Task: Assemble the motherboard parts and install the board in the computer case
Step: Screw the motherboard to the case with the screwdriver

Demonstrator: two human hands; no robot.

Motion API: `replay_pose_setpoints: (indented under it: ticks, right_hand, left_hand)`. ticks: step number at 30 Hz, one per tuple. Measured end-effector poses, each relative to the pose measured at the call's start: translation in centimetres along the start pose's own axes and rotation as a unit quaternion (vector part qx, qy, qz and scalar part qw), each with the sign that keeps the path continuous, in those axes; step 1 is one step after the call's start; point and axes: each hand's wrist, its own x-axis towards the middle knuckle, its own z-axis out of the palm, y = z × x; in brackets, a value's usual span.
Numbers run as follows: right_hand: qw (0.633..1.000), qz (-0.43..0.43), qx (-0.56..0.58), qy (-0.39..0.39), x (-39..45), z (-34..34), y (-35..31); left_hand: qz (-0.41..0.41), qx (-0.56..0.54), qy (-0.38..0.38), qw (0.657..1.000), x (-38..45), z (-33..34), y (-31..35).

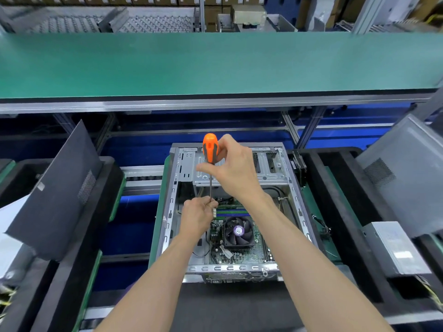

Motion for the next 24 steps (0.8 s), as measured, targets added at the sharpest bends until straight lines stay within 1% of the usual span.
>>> replay_pose_setpoints:
  ticks: [4, 6, 8, 13, 15, 17, 19, 21, 24]
  right_hand:
    - [0.999, -0.024, -0.004, -0.039, -0.2, -0.2, 0.5]
    - [0.999, -0.023, 0.013, -0.026, -0.2, -0.3, 0.7]
    - [1.0, -0.008, 0.007, -0.017, -0.1, -0.1, 0.5]
    - [0.997, -0.016, 0.003, -0.074, -0.1, -0.3, 0.8]
    - [0.998, -0.01, 0.012, -0.063, 0.0, -0.3, 0.8]
    - [0.999, 0.005, -0.029, -0.045, 0.1, 0.0, 0.9]
    - [0.997, 0.007, -0.055, -0.06, 0.0, 0.2, 1.0]
    - [0.997, -0.01, -0.015, -0.072, 0.0, 0.1, 1.1]
    - [0.999, -0.019, -0.001, -0.036, 0.1, -0.2, 1.6]
  left_hand:
    - [-0.014, -0.021, -0.008, 1.0, 0.1, 0.0, -0.1]
    - [-0.014, -0.03, -0.007, 0.999, 0.2, 0.2, -0.2]
    - [-0.015, -0.028, -0.009, 0.999, 0.2, 0.2, -0.2]
    - [-0.03, -0.025, -0.018, 0.999, 0.3, 0.3, -0.2]
    - [-0.026, -0.02, -0.018, 0.999, 0.4, 0.3, -0.2]
    - [-0.014, -0.01, -0.022, 1.0, 0.3, 0.3, -0.2]
    - [-0.01, 0.0, -0.031, 0.999, 0.3, 0.4, -0.1]
    - [-0.018, -0.007, -0.026, 0.999, 0.5, 0.4, -0.2]
    - [-0.026, -0.02, -0.013, 0.999, 0.6, 0.4, -0.4]
